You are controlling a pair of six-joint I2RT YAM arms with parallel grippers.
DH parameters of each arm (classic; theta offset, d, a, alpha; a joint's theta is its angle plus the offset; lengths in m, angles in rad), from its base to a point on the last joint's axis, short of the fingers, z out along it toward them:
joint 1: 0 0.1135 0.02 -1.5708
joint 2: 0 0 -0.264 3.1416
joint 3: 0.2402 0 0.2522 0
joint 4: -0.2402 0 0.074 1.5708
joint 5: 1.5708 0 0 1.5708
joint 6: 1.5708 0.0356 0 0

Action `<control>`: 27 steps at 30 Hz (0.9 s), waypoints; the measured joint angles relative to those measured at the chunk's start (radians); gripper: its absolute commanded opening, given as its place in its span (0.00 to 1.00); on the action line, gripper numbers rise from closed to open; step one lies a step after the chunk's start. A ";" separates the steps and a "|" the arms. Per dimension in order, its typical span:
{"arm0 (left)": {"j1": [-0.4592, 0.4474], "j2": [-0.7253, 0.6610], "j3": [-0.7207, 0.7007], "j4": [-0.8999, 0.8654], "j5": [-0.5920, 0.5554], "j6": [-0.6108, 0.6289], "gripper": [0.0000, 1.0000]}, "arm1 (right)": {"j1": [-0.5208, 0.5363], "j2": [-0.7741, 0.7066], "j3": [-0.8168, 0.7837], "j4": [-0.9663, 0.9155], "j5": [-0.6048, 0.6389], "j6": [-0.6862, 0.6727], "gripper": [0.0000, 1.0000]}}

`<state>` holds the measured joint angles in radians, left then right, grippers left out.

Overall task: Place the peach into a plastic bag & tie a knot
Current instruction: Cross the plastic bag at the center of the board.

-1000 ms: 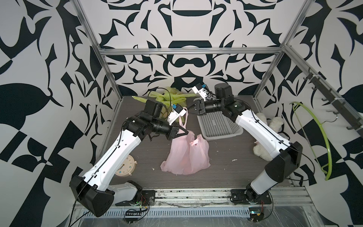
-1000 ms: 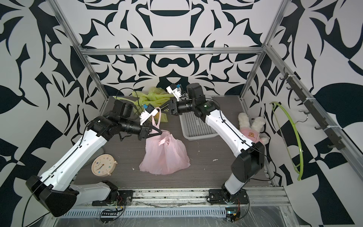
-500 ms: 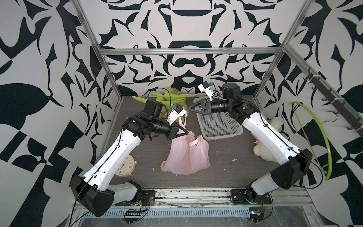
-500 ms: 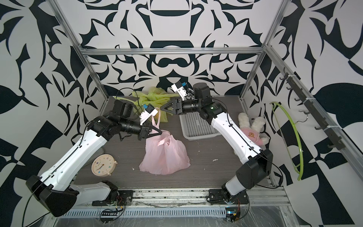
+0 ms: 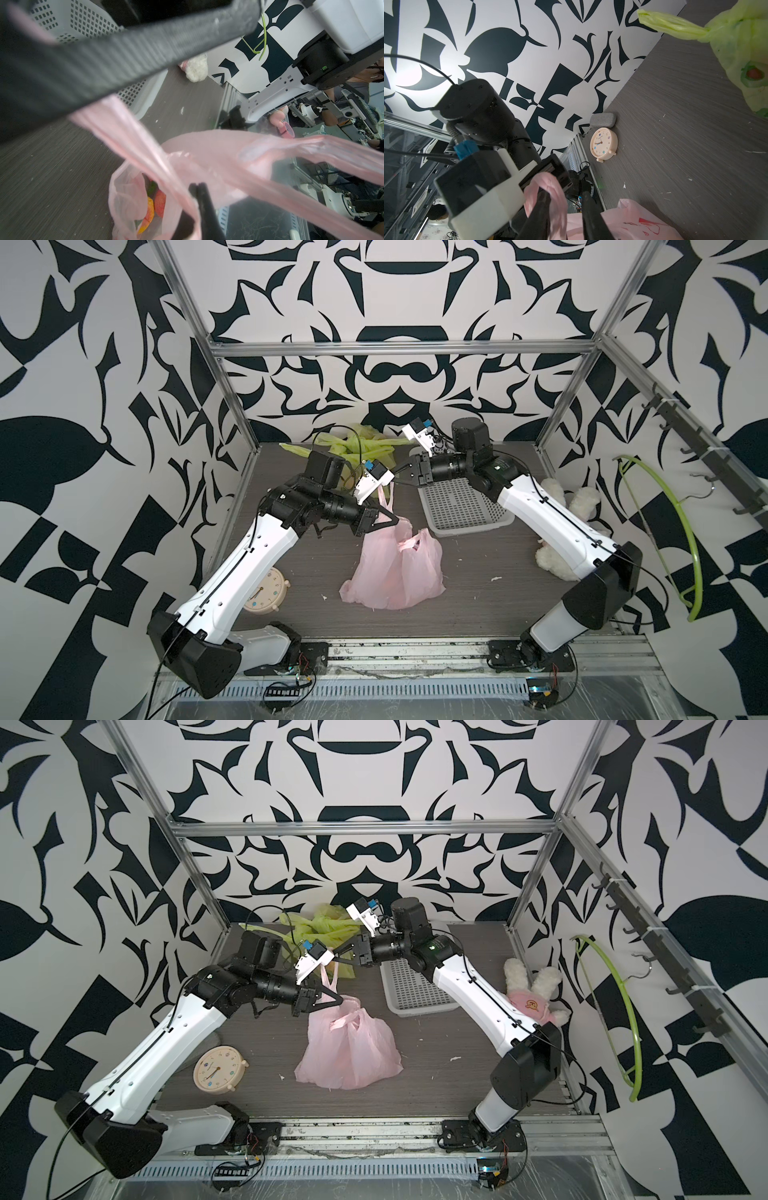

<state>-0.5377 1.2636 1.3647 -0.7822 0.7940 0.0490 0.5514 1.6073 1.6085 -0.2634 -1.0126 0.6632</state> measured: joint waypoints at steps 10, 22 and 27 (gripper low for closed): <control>0.001 -0.018 -0.024 0.061 -0.073 -0.050 0.52 | 0.018 -0.002 0.024 0.041 0.019 0.058 0.00; 0.001 -0.274 -0.377 0.562 -0.326 -0.283 0.66 | 0.100 -0.060 0.046 0.021 0.239 0.122 0.00; -0.001 -0.283 -0.427 0.685 -0.387 -0.330 0.58 | 0.130 -0.060 0.047 0.020 0.297 0.145 0.00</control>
<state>-0.5385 0.9810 0.9375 -0.0975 0.4068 -0.2813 0.6811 1.5475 1.6550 -0.2432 -0.7155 0.8078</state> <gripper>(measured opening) 0.624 0.047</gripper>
